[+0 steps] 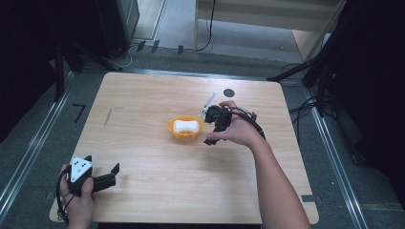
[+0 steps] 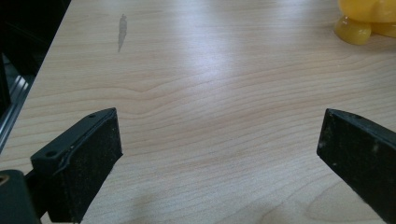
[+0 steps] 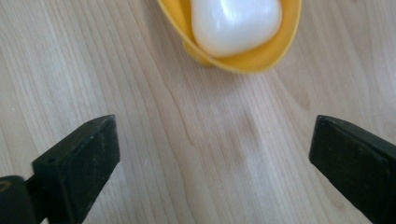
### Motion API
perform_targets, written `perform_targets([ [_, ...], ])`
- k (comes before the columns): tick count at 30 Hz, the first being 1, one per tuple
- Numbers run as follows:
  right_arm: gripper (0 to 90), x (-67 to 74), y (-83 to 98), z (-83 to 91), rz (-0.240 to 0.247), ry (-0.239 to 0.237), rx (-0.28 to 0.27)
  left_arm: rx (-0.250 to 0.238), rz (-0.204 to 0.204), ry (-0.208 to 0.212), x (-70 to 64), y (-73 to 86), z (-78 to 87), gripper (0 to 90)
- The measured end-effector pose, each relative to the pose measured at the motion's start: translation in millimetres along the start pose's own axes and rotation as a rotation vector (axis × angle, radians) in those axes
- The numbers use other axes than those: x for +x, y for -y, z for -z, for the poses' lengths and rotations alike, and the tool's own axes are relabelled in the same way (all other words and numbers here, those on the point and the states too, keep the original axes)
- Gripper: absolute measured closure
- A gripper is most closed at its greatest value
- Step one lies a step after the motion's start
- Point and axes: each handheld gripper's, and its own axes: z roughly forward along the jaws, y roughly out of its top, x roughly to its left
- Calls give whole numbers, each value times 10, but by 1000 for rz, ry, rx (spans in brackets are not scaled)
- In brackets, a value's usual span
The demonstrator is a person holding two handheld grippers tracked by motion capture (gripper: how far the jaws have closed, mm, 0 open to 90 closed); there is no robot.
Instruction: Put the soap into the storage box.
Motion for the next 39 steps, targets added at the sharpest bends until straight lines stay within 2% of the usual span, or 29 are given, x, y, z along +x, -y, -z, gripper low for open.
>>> perform_targets([
  [8, 0, 55, 237, -34, -43, 6, -8, 7, 3, 12, 12, -6, -12, 1],
  [14, 0, 89, 436, -16, -74, 8, -31, 9, 41, 28, 58, -8, -12, 1],
  [17, 0, 110, 559, 5, -103, 15, -44, 11, 44, 32, 62, -9, -14, 1],
  [23, 0, 166, 747, 45, -130, 37, -57, 13, 53, 30, 69, -10, -15, 1],
  [27, 0, 197, 873, 67, -150, 41, -77, 9, 44, 35, 65, -8, -11, 1],
  [30, 0, 219, 974, 79, -164, 48, -84, -11, 66, 40, 82, 2, 7, 1],
  [34, 0, 239, 1110, 102, -194, 55, -99, -13, 69, 35, 86, 2, 6, 54],
  [39, 0, 269, 1332, 154, -241, 61, -133, -10, 81, 0, 86, -1, 0, 53],
])
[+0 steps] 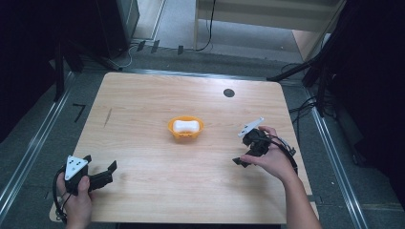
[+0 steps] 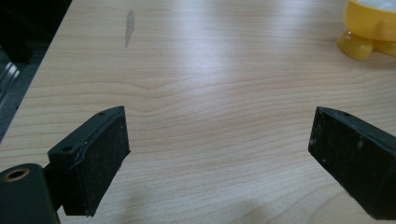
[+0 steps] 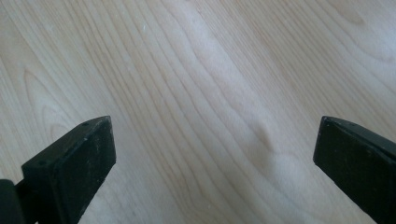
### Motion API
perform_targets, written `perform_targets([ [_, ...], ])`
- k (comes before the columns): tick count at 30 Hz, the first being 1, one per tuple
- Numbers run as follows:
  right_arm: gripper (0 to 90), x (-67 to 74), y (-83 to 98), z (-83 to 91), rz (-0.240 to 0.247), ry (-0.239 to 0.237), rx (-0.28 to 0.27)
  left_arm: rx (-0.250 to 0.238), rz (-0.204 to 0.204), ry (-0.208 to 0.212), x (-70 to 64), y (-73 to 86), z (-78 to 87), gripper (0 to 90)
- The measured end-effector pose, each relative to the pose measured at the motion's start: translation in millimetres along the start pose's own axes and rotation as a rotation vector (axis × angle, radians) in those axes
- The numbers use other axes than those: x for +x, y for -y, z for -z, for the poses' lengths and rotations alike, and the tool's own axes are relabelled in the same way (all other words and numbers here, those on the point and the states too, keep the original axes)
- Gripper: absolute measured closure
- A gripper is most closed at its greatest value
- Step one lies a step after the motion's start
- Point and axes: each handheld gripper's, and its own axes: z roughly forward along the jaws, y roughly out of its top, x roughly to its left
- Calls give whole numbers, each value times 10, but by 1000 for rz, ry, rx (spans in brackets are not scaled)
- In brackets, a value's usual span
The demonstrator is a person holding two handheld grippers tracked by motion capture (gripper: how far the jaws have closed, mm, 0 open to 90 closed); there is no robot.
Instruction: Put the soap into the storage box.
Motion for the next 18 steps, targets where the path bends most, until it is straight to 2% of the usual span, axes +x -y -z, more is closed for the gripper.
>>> perform_targets([
  [3, 0, 2, 99, 28, -10, 12, -5, -5, 0, -3, -7, 2, 4, 11],
  [9, 0, 29, 319, 84, -36, 27, -27, -7, -7, -1, -11, 4, 10, 0],
  [13, 0, 36, 419, 120, -51, 34, -42, -8, -6, -14, -15, 4, 6, 0],
  [14, 0, 42, 488, 151, -67, 40, -51, -8, -5, -16, -17, 4, 5, 0],
  [18, 0, 48, 599, 201, -80, 50, -78, -5, -5, -19, -20, 2, 0, 0],
])
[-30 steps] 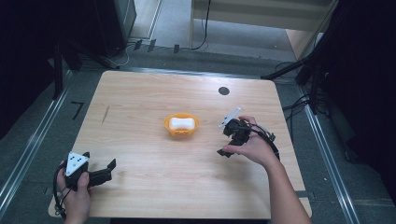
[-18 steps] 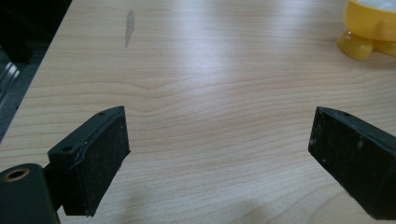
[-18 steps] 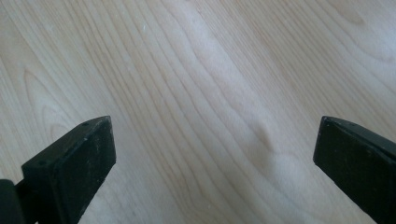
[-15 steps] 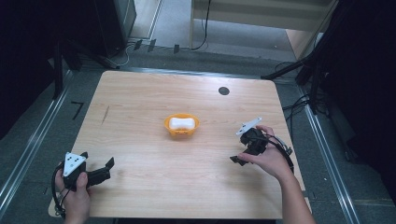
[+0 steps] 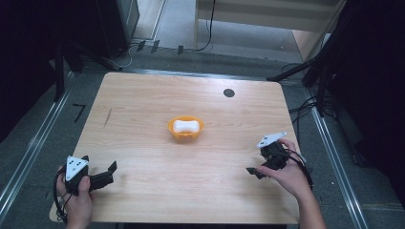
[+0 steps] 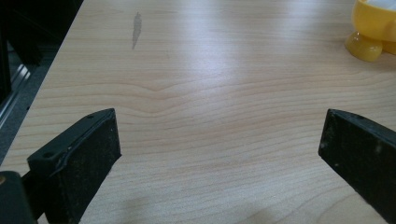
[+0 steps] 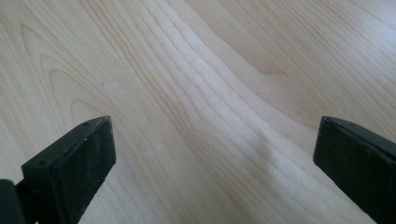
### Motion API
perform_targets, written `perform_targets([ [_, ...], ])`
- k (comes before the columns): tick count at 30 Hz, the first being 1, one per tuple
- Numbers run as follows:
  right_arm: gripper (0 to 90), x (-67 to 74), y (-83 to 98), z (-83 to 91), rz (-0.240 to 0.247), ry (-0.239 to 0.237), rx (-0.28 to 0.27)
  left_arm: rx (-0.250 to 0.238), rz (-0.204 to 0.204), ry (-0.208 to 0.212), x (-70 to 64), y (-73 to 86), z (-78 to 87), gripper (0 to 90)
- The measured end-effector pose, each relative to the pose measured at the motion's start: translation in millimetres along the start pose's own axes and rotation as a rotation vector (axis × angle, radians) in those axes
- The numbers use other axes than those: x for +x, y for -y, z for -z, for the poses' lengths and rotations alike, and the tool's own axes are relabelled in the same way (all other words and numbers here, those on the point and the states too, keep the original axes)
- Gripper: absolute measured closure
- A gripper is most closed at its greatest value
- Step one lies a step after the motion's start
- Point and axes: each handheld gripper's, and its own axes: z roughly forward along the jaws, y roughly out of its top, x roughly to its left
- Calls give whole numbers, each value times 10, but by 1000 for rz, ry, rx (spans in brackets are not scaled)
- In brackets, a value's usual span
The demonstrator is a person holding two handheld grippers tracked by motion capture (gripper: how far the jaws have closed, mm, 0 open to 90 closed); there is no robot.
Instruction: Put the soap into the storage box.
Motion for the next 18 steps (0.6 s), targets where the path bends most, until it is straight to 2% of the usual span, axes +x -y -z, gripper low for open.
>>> perform_targets([
  [3, 0, 5, 80, 34, -20, 0, -12, 5, -9, 1, -6, -2, 0, 0],
  [9, 0, 9, 250, 76, -55, 31, -42, 3, -14, -3, -14, -1, -2, 0],
  [10, 0, 6, 324, 91, -69, 35, -68, 4, -13, -4, -14, -2, -2, 0],
  [13, 0, 6, 443, 112, -107, 41, -82, 4, -15, -9, -18, -2, -3, 0],
  [18, 0, -20, 625, 132, -141, 58, -103, 4, -17, -12, -22, -2, -2, 0],
])
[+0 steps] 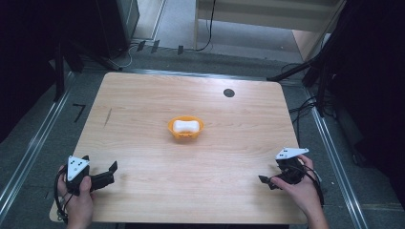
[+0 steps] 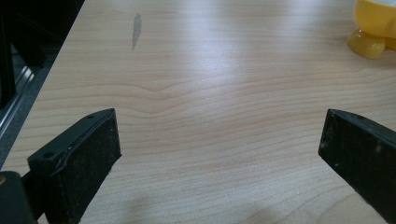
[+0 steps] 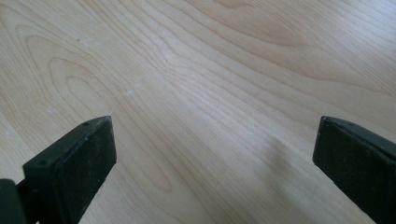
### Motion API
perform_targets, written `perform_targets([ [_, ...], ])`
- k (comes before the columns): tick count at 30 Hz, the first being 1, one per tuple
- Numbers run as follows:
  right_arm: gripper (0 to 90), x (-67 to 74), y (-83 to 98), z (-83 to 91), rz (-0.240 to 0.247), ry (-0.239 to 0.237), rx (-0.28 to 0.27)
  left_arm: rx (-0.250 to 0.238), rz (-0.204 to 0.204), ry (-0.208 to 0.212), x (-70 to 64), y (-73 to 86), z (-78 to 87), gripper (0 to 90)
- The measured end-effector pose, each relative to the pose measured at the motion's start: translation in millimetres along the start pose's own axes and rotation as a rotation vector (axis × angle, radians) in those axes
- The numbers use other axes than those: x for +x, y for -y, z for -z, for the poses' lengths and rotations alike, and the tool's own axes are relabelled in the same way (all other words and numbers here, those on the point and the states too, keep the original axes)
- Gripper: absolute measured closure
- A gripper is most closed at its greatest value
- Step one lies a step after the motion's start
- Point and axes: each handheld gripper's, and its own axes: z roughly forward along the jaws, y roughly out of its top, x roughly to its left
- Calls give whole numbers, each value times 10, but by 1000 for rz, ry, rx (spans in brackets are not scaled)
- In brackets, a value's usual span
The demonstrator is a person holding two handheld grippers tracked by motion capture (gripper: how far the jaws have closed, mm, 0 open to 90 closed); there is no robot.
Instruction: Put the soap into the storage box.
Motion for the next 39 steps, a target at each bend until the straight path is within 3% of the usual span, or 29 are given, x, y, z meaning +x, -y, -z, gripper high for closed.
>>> perform_targets([
  [15, 0, -47, 389, 157, -101, 29, -104, 4, -1, -5, -5, -10, -16, 0],
  [18, 0, -71, 530, 231, -150, 28, -167, 6, -3, -5, -6, -11, -18, 0],
  [29, 0, -107, 925, 391, -226, 32, -284, 13, -10, -19, -17, -15, -31, 0],
  [32, 0, -121, 1025, 427, -254, 53, -312, 14, -10, -26, -19, -16, -32, 0],
  [36, 0, -73, 1084, 455, -253, 79, -367, 17, -8, -32, -15, -18, -36, 0],
  [39, 0, -36, 1113, 463, -246, 92, -383, 35, 2, -59, -12, -29, -62, 0],
])
